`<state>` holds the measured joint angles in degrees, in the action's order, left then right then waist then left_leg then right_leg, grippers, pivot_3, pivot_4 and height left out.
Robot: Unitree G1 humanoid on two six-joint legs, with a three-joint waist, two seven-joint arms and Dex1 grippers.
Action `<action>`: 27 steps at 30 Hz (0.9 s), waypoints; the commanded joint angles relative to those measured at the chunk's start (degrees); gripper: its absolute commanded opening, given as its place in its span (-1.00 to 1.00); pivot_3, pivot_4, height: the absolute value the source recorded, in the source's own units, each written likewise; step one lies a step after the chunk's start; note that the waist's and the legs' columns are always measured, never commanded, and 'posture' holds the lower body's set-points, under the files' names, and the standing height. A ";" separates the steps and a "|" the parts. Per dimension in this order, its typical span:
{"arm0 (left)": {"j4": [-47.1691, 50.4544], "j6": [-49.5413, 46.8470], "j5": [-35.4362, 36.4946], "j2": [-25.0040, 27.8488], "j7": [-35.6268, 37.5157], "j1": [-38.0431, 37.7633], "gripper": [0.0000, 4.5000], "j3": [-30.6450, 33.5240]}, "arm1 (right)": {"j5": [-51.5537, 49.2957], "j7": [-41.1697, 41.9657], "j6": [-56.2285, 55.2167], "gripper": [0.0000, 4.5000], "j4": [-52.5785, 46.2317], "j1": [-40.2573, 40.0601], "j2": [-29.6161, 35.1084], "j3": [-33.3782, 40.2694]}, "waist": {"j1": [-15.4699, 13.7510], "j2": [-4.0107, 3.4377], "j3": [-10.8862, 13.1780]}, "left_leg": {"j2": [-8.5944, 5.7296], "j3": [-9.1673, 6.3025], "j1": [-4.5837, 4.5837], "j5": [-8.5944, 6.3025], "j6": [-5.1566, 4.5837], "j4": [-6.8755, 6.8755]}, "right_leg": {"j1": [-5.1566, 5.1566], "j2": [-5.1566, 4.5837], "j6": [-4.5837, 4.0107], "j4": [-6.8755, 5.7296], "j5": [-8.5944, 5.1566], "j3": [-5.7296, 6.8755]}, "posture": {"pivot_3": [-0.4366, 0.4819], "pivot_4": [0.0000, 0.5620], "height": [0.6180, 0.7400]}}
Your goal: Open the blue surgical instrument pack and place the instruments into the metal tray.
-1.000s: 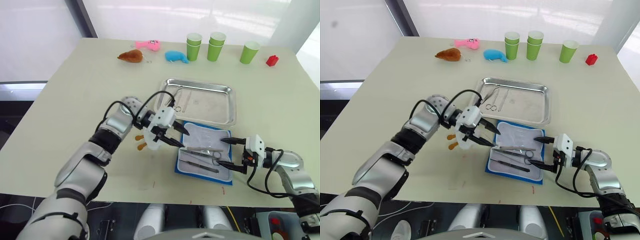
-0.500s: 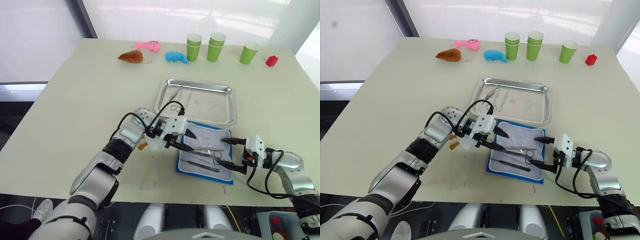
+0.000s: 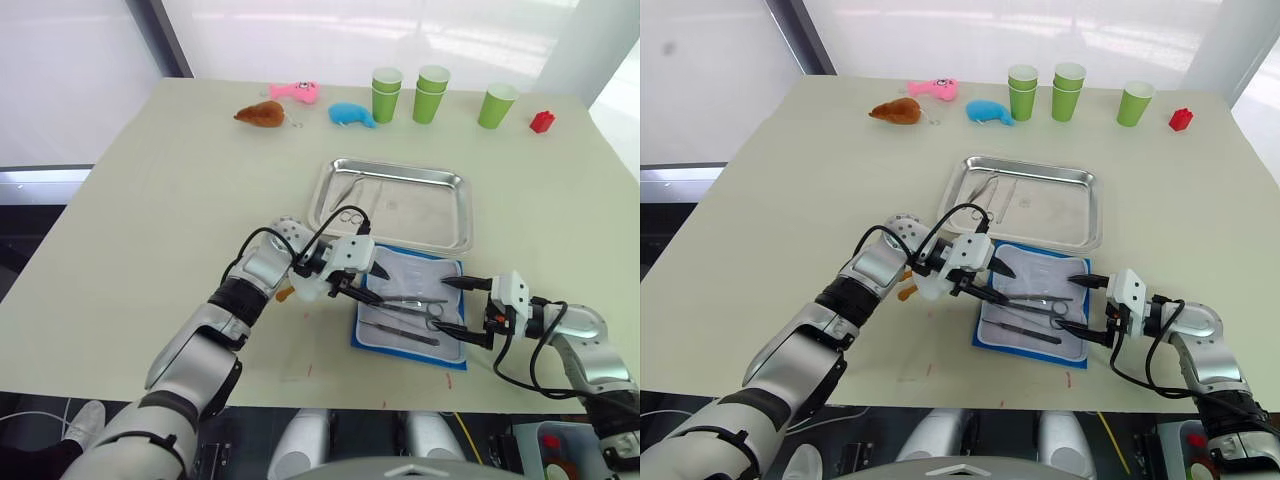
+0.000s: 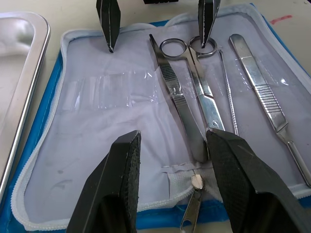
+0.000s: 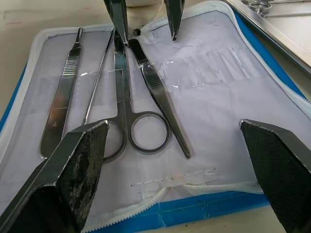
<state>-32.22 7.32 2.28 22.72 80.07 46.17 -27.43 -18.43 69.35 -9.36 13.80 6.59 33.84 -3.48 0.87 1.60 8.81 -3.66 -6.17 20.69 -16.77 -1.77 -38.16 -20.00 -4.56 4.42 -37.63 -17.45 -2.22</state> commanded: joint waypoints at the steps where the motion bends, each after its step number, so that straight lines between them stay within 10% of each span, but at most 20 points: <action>1: -2.61 1.10 -2.12 -0.92 -0.75 0.49 0.01 0.18 | 4.07 0.22 2.68 1.00 3.45 -3.53 -0.12 -4.06 | -0.01 0.00 -0.04 | -0.02 0.00 -0.01 -0.01 -0.01 -0.01 | 0.00 -0.01 0.01 0.00 0.00 -0.02 | -0.05 -0.47 1.00; 27: 2.67 -3.83 -2.14 -3.45 3.18 -4.20 0.01 -0.14 | 4.44 -0.38 2.73 1.00 2.96 -4.05 -0.35 -4.31 | -0.05 -0.09 -0.54 | -0.16 0.01 -0.01 -0.26 -0.20 -0.14 | -0.08 -0.10 0.24 0.20 0.13 -0.17 | -0.05 -0.47 1.00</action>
<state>-31.00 4.00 0.94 19.40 81.45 43.50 -25.34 -18.42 69.17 -9.13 13.30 5.89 33.69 -3.59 0.81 1.51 8.27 -3.83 -6.16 20.66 -17.12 -1.99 -38.31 -20.09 -4.67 4.68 -37.38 -17.31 -2.39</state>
